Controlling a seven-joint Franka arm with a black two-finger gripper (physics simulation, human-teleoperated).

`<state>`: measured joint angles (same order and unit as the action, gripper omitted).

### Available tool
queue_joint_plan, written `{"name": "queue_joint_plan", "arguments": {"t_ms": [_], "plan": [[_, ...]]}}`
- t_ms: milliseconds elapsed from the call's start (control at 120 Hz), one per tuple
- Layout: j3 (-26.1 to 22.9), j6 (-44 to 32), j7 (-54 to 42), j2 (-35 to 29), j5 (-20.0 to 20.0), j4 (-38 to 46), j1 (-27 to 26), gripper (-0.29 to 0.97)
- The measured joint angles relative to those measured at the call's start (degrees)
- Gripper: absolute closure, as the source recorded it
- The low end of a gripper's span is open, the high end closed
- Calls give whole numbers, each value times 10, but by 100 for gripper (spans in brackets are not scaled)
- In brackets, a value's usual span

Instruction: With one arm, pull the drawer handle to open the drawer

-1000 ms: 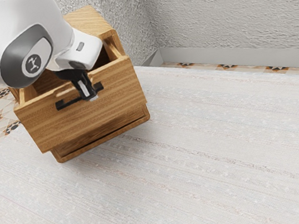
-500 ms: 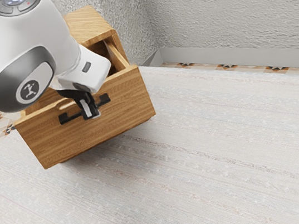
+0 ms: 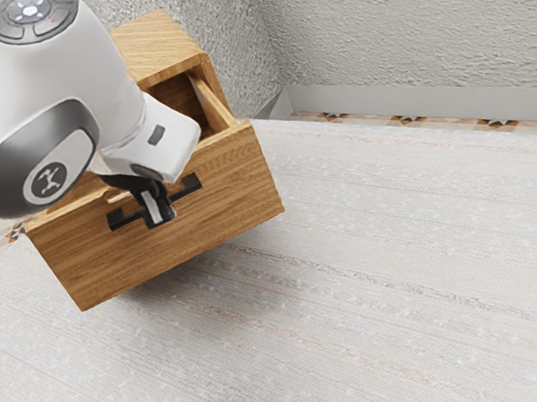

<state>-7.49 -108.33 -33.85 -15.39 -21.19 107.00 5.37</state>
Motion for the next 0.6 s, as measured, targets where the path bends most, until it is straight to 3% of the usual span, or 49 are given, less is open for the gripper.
{"name": "queue_joint_plan", "arguments": {"t_ms": [117, 267, 383, 475, 600], "plan": [[-2, 1, 2, 0, 0, 0, 0, 66], [-15, 6, 2, -4, 1, -6, 0, 45], [-47, 67, -4, -13, 3, -93, 1, 33], [-49, 176, -22, 31, 74, -239, 40, 21], [-49, 279, -48, 70, 150, -299, 74, 11]]}}
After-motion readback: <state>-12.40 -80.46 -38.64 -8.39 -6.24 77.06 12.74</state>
